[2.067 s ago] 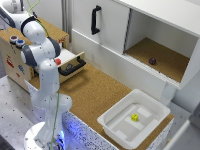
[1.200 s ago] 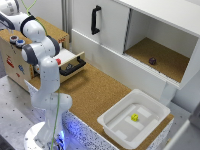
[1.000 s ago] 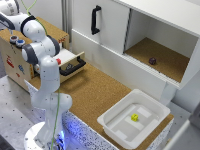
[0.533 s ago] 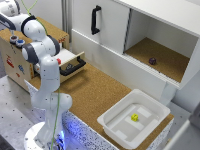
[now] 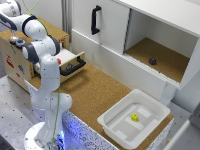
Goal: Turn on the red light lamp
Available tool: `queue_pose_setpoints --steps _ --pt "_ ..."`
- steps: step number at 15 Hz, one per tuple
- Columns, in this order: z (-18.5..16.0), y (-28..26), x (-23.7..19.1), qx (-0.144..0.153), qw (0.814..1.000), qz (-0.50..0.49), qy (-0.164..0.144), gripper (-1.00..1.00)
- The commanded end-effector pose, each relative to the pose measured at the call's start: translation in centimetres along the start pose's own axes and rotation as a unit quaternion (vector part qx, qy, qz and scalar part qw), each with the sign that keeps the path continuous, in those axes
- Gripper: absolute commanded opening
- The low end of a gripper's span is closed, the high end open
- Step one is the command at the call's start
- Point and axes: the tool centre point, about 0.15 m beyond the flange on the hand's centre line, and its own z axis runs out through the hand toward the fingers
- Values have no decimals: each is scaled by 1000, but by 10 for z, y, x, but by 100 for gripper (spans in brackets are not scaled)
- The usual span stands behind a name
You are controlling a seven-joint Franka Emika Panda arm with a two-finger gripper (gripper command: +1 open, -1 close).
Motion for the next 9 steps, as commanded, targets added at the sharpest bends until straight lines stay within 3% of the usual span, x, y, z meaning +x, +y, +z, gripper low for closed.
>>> queue_pose_setpoints --steps 1,2,3,9 --pt "-76 26 27 -27 997 19 -74 -100" --pt "-78 28 25 -25 997 23 -74 -100" --pt "-76 28 24 -24 996 20 -83 100" --pt "-67 25 21 -2 996 52 -69 100"
